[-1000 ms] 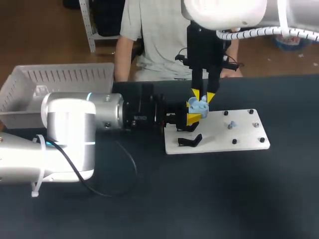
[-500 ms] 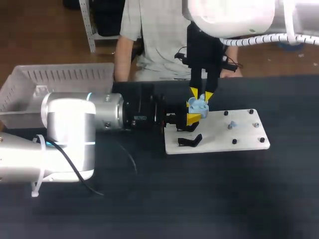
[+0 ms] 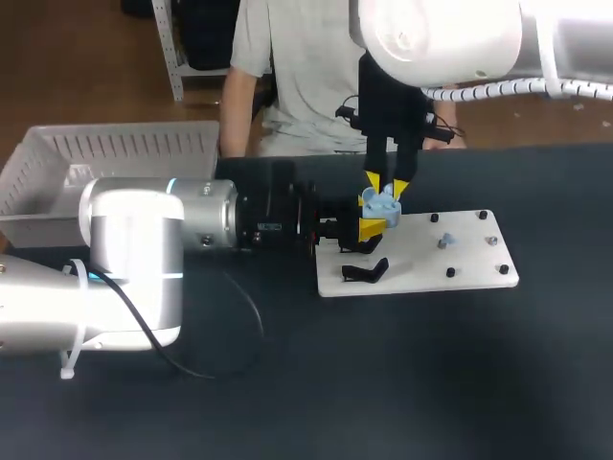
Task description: Pick up each earbud case from the left stands, insert the matching earbuds, close the lid, and place the case in the box.
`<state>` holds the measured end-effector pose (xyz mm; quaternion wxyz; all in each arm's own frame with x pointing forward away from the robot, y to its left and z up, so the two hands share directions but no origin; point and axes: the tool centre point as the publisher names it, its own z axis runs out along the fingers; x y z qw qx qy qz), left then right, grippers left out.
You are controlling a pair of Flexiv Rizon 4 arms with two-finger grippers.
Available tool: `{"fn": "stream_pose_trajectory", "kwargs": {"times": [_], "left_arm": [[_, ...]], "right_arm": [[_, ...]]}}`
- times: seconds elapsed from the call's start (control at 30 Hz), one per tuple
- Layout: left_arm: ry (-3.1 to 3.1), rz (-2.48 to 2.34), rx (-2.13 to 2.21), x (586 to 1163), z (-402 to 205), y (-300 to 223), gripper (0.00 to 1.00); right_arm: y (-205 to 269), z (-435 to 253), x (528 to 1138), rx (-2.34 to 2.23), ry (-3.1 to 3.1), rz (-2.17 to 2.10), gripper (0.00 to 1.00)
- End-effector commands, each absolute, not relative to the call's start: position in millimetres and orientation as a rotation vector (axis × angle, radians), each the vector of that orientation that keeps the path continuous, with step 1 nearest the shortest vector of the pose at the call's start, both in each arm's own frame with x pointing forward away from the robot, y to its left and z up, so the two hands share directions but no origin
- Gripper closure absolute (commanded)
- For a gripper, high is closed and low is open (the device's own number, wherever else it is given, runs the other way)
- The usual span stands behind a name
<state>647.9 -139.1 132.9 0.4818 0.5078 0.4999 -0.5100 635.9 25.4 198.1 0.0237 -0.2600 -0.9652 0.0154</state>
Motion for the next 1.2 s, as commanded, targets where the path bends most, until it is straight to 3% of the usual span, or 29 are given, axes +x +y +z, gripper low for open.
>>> {"fn": "stream_pose_trajectory", "kwargs": {"times": [0.03,1.2], "left_arm": [[1.219,-1.245,1.240,649.2,132.9,-139.7,1.00],[1.219,-1.245,1.240,649.2,132.9,-139.7,1.00]], "right_arm": [[27.2,196.2,637.5,-0.808,-2.985,0.055,1.00],[28.2,189.7,638.9,-0.803,-2.975,0.094,1.00]]}}
